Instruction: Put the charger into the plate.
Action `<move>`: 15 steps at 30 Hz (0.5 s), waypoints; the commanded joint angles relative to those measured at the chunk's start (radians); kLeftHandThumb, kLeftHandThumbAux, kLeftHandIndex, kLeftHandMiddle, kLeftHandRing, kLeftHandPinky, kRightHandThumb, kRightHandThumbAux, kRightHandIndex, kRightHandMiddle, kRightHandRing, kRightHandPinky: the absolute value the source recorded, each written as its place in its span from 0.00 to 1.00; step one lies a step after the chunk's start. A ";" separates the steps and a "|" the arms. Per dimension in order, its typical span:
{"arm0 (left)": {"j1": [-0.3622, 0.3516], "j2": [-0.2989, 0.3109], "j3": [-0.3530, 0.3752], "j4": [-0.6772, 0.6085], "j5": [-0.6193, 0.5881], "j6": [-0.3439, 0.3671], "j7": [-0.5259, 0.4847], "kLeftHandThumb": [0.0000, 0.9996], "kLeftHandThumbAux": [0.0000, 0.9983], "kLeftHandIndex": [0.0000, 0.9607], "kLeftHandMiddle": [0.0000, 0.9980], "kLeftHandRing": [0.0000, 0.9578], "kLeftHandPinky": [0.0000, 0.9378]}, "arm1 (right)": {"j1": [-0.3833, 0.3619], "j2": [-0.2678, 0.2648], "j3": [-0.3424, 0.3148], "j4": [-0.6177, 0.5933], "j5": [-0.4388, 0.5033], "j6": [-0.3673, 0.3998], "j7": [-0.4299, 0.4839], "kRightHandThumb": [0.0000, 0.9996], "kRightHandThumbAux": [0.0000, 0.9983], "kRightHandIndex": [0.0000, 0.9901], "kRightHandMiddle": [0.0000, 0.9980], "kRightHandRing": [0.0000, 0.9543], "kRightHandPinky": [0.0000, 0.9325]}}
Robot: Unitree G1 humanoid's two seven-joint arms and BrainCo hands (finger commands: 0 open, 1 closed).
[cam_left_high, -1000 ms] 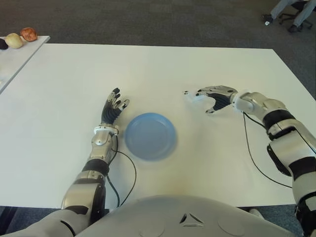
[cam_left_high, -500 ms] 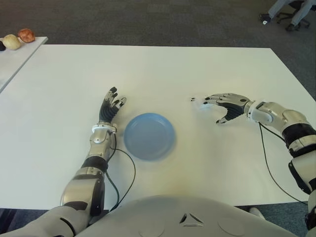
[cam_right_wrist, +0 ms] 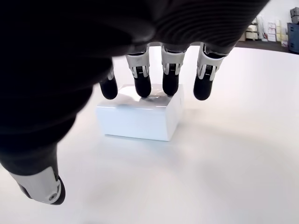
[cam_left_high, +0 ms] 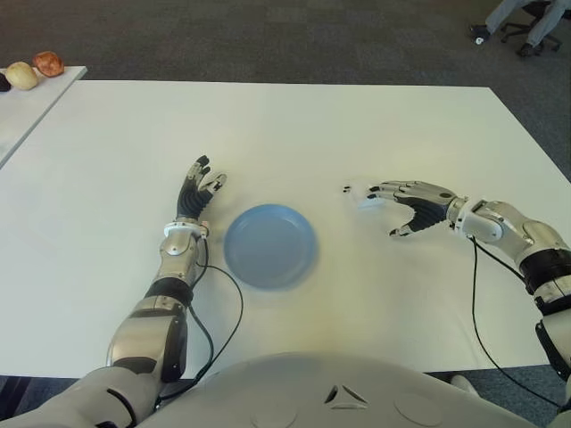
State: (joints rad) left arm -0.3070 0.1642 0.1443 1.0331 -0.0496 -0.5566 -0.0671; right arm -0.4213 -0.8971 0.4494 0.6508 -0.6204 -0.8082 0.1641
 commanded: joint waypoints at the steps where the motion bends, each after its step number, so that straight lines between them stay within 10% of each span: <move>1: 0.069 -0.011 -0.002 0.084 0.007 0.086 0.001 0.00 0.61 0.00 0.03 0.02 0.03 | 0.100 -0.031 -0.040 -0.125 0.036 -0.001 0.039 0.00 0.66 0.00 0.04 0.03 0.00; 8: 0.064 -0.008 0.002 0.090 0.001 0.102 -0.007 0.00 0.64 0.00 0.03 0.02 0.04 | 0.268 -0.097 -0.136 -0.444 0.166 0.062 0.161 0.00 0.69 0.00 0.03 0.02 0.00; 15: 0.061 -0.008 0.005 0.097 -0.001 0.099 -0.016 0.00 0.67 0.00 0.03 0.02 0.04 | 0.295 -0.092 -0.182 -0.490 0.172 0.047 0.198 0.00 0.74 0.00 0.03 0.01 0.00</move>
State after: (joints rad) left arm -0.3168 0.1678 0.1490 1.0507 -0.0514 -0.5565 -0.0671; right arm -0.1414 -0.9846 0.2875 0.1739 -0.4571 -0.7625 0.3438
